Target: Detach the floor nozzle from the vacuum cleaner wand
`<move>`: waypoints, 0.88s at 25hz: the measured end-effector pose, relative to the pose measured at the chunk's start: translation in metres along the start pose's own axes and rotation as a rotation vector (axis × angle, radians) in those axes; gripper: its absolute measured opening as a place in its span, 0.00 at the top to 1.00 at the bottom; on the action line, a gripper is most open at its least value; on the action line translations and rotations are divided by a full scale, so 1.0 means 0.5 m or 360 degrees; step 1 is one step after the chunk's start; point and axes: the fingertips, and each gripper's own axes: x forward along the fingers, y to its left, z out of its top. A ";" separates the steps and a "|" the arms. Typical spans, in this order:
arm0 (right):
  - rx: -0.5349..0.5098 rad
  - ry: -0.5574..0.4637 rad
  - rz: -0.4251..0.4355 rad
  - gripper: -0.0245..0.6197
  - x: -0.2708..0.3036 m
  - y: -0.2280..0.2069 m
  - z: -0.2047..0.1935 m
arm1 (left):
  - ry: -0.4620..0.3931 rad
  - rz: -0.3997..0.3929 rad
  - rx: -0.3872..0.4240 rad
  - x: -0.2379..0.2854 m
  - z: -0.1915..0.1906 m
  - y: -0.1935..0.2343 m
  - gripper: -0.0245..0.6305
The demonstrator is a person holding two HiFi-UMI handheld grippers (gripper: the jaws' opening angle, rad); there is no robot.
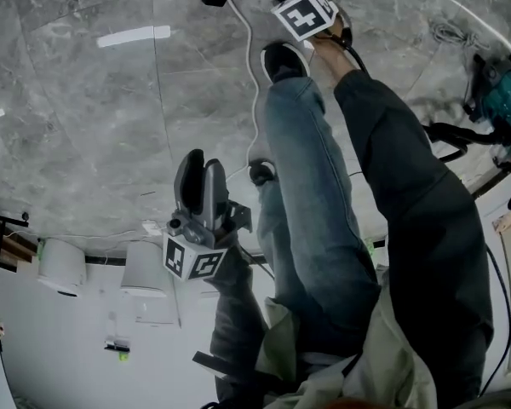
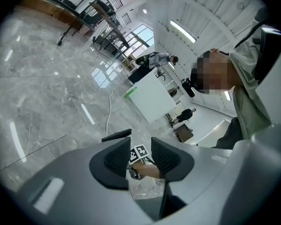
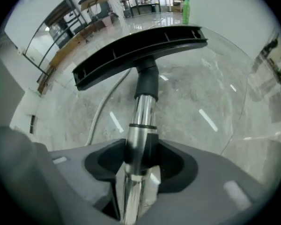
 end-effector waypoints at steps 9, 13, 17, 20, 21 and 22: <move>-0.0019 -0.0332 0.0330 0.70 -0.407 0.098 0.011 | 0.0228 -0.0345 0.0124 0.045 -0.029 -0.134 0.57; -0.0152 -0.0459 0.0189 0.70 -0.645 0.178 -0.035 | 0.0088 -0.0268 0.0617 0.003 0.047 -0.292 0.18; -0.0301 -0.0487 0.0000 0.70 -0.869 0.293 -0.116 | -0.0077 -0.0348 0.1391 -0.125 0.128 -0.499 0.09; -0.0383 -0.0503 -0.0109 0.70 -1.014 0.401 -0.206 | 0.0067 -0.0642 0.1591 -0.231 0.095 -0.634 0.09; -0.0389 -0.0515 -0.0147 0.70 -1.055 0.428 -0.234 | 0.0270 -0.0679 0.1597 -0.268 0.052 -0.647 0.09; -0.0395 -0.0522 -0.0183 0.70 -1.092 0.452 -0.264 | 0.0457 -0.0727 0.1628 -0.308 0.004 -0.660 0.09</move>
